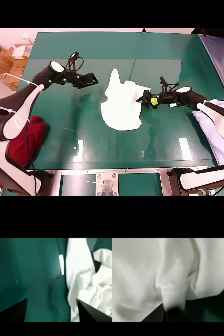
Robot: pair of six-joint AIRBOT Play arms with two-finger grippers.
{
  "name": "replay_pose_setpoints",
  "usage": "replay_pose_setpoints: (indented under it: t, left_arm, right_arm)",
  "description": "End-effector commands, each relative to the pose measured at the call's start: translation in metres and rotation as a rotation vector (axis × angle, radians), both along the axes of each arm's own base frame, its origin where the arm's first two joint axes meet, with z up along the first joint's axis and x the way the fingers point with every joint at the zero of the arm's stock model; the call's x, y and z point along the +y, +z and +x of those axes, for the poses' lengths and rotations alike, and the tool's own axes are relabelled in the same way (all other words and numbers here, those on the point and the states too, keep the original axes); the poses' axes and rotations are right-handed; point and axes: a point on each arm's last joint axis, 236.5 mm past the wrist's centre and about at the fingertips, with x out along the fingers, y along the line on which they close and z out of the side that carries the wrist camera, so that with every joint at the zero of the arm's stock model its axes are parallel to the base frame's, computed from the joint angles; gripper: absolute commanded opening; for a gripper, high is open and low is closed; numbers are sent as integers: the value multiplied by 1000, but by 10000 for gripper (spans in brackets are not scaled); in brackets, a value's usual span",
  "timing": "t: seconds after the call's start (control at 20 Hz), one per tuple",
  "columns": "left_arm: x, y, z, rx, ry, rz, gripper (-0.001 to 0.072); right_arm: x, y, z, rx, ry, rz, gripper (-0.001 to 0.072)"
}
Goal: Fold the shirts.
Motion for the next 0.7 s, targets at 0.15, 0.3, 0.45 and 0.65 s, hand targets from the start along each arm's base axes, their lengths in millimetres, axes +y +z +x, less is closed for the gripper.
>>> replay_pose_setpoints:
  t: [0.15,0.3,0.45,0.65]
  left_arm:
    - [-42,-23,3,-47,-16,-2,718]
    - [-84,-30,1,-97,-23,-7,718]
    - [-123,-40,-12,-82,-64,-33,718]
    - [-144,-35,7,-86,67,-146,716]
  right_arm:
    - [-92,1,-32,62,107,-226,18]
    - [-149,-2,-44,116,22,-295,18]
    - [-150,-1,-50,116,52,-286,18]
    - [-149,-1,-49,114,55,-289,18]
